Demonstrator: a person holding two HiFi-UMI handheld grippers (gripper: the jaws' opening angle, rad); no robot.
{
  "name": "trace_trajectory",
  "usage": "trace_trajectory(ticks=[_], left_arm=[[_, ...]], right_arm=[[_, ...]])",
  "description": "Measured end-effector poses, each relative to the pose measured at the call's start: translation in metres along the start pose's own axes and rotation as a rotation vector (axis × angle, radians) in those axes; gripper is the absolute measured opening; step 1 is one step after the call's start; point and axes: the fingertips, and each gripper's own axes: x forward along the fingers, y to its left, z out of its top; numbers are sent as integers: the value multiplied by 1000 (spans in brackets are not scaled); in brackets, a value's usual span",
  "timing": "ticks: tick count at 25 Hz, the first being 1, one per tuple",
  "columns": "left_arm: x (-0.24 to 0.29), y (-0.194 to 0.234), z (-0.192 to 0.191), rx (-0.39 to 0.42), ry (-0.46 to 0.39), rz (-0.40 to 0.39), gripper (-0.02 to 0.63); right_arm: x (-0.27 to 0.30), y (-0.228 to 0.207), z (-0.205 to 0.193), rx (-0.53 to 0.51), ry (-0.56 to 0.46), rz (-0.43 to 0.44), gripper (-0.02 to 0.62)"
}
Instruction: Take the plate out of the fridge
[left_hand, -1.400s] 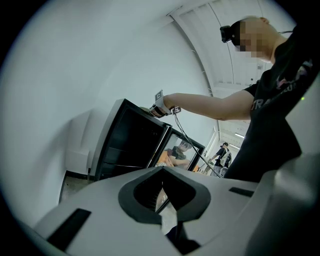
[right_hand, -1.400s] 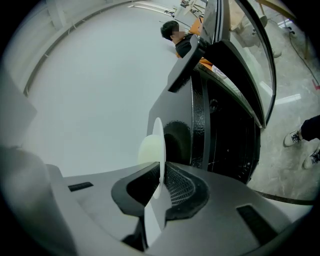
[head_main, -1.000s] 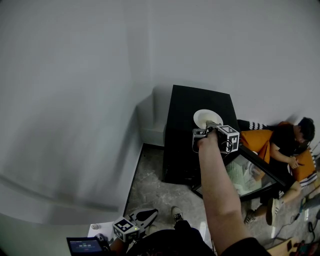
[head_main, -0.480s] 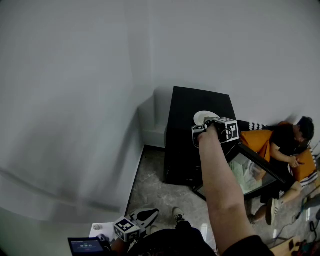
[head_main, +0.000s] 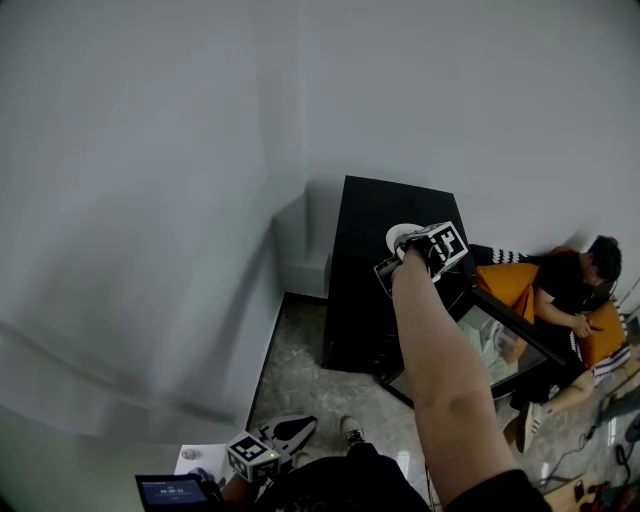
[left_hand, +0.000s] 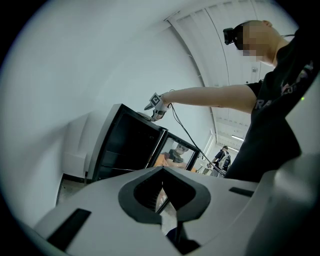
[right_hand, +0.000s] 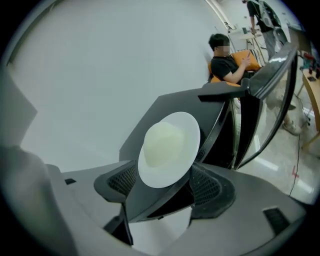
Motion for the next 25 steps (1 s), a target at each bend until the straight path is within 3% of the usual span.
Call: trace_trajectory(ticks=[8,18,25], left_arm=[[0,-8,9,14,-1,-13,5],[3,-10,8,31,24,-54,5],[8,-10,9,27,34,-77,5]], right_arm=[[-20,1,-13,-286,61,-12,318],[-32,-5,-36,-815,98,-50,318],[-22,-31,-31,-1109,122,-102,319]])
